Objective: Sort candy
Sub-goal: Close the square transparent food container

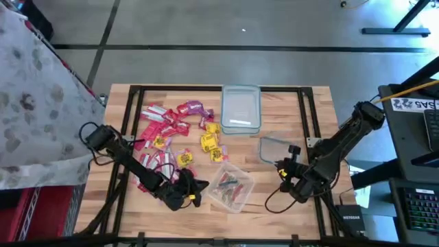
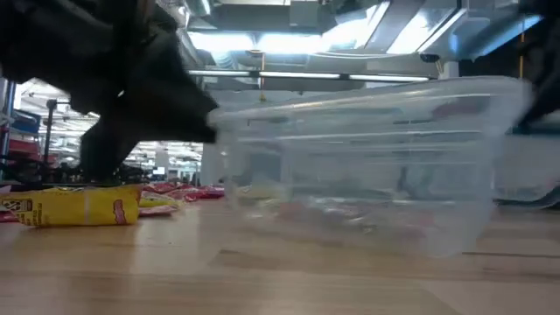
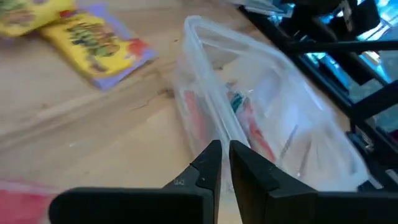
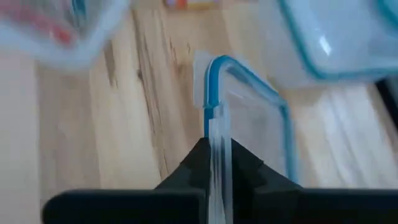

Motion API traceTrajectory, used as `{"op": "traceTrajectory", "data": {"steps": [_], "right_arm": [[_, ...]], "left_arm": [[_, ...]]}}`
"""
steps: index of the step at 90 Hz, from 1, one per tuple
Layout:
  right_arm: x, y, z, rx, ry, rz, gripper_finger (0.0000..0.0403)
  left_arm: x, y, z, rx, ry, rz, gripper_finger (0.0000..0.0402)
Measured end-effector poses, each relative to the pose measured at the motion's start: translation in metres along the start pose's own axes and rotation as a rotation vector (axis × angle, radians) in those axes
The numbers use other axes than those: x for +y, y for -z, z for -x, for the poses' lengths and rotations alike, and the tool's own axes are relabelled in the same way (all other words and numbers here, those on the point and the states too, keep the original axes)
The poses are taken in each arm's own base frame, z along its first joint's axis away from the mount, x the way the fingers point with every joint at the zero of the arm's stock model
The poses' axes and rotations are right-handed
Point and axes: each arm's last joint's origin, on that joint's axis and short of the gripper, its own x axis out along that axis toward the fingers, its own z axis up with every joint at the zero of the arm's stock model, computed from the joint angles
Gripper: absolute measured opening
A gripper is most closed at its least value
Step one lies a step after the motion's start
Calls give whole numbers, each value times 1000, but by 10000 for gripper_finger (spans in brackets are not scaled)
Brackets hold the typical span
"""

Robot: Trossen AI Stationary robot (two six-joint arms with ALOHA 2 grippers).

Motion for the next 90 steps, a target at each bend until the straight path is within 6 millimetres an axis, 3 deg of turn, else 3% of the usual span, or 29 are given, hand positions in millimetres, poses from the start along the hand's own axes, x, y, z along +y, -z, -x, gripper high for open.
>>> {"op": "traceTrajectory", "data": {"steps": [19, 34, 59, 90], "right_arm": [[5, -32, 23, -89, -43, -61, 2], [17, -52, 33, -100, -83, -24, 1], [39, -79, 38, -70, -49, 112, 0], [59, -96, 46, 46, -19, 222, 1]], "left_arm": [[-19, 22, -29, -17, -19, -1, 17], [-41, 27, -59, -56, -22, 61, 17], [-75, -1, -93, -137, 0, 66, 17], [-89, -17, -97, -194, -23, -103, 17]]}}
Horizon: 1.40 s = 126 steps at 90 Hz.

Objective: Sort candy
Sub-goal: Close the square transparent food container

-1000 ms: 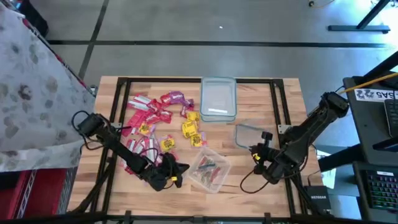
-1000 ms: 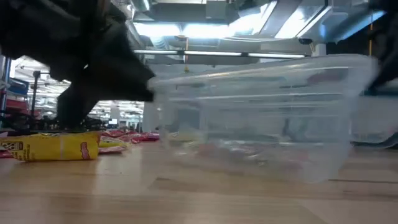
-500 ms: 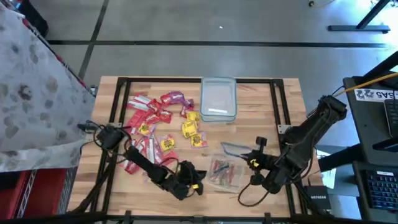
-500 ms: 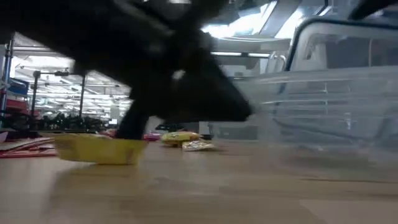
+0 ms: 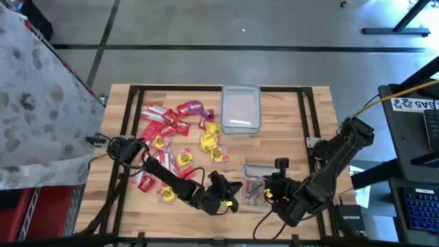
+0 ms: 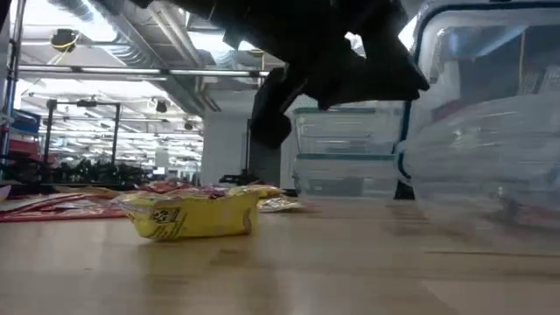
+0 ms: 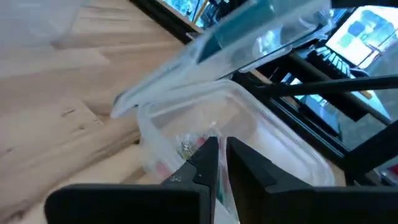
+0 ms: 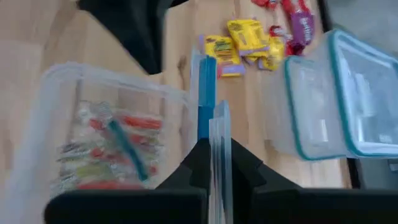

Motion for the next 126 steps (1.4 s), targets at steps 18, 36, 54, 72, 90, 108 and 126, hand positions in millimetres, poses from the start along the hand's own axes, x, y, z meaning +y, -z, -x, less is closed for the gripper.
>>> {"op": "traceTrajectory", "data": {"steps": [18, 36, 54, 72, 90, 108, 126], "right_arm": [[5, -2, 4, -10, 62, 53, 1], [4, -3, 5, -18, 81, 57, 1], [-2, 1, 6, 12, 143, 111, 1], [-5, -3, 11, -8, 157, 106, 2], [-5, -5, 12, -31, 158, 104, 2], [-3, -6, 11, -30, 131, 88, 3], [0, -7, 11, -21, 87, 76, 3]], "left_arm": [[-7, 2, 7, 68, 83, -66, 17], [-8, 7, 9, 171, 160, -66, 17], [-11, 12, 11, 314, 298, -81, 17], [-18, 13, 15, 391, 429, -68, 17], [-18, 10, 8, 410, 444, -68, 17], [-41, 7, -7, 443, 448, -155, 17], [-56, 19, -29, 471, 504, -170, 17]]}}
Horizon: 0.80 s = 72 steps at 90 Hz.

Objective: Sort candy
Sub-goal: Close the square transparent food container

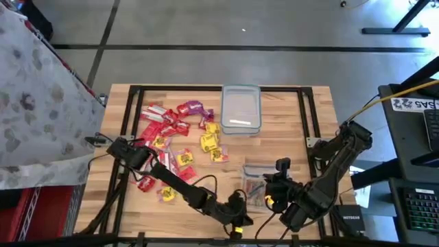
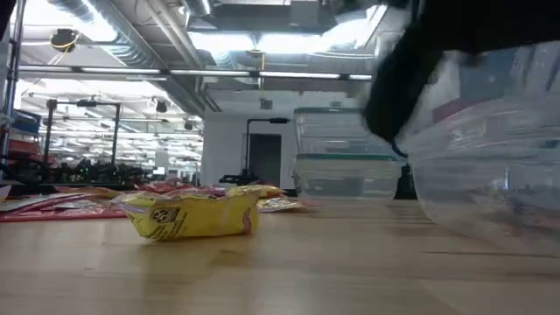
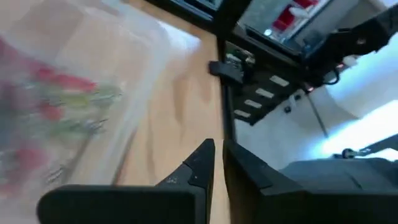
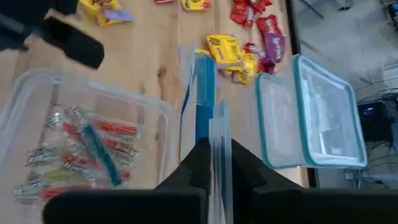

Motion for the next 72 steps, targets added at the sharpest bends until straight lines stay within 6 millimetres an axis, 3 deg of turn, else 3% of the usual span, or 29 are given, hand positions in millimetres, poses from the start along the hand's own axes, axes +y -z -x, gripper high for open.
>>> {"op": "traceTrajectory", "data": {"steps": [22, 57, 72], "right_arm": [[2, 0, 0, 24, -42, 17, 4], [2, 1, 0, 35, -55, 11, 4], [5, 6, -4, 88, -80, -46, 4]], "left_arm": [[22, -2, -15, -19, -65, 80, 17], [51, -17, -20, -82, -214, 103, 17], [55, -19, -20, -102, -240, 105, 17]]}}
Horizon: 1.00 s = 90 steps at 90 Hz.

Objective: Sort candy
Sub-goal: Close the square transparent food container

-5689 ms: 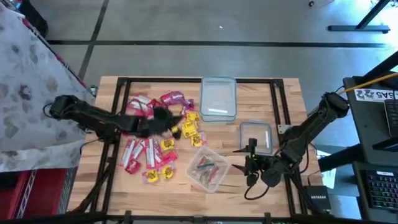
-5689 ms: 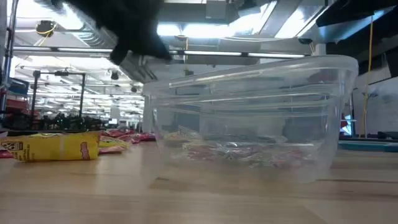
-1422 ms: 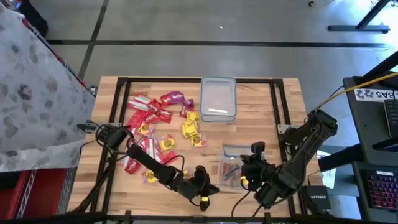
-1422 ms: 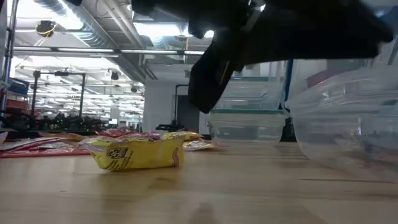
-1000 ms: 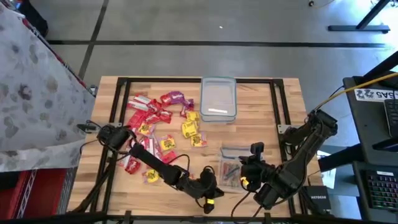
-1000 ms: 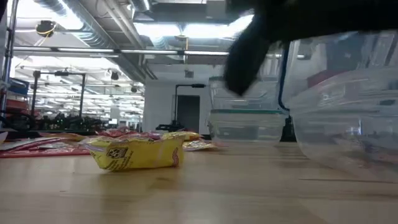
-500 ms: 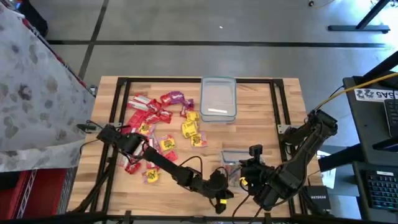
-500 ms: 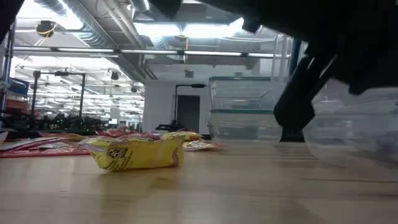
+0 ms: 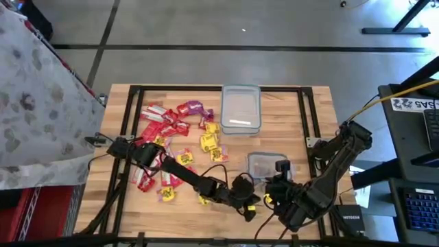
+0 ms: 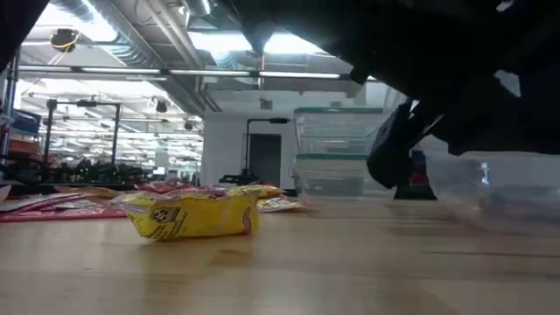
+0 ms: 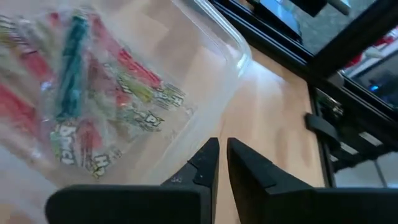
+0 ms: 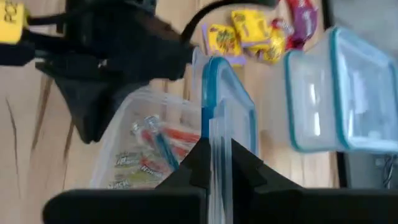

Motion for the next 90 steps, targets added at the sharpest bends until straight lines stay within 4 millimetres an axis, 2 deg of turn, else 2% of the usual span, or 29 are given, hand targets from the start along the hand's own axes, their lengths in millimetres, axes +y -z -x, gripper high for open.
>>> {"op": "traceTrajectory", "data": {"steps": [27, 53, 77, 90], "right_arm": [[7, 13, -13, 75, -14, -105, 7], [17, 23, -29, 118, -49, -189, 21], [24, 16, -30, 56, -120, -246, 23], [25, 15, -30, 55, -128, -250, 23]], "left_arm": [[-2, -1, 2, -78, -57, -1, 17], [-15, -20, 17, -180, -112, -70, 17], [-15, -12, 19, -128, -134, -111, 17], [-21, -6, 30, -41, -151, -182, 17]]}}
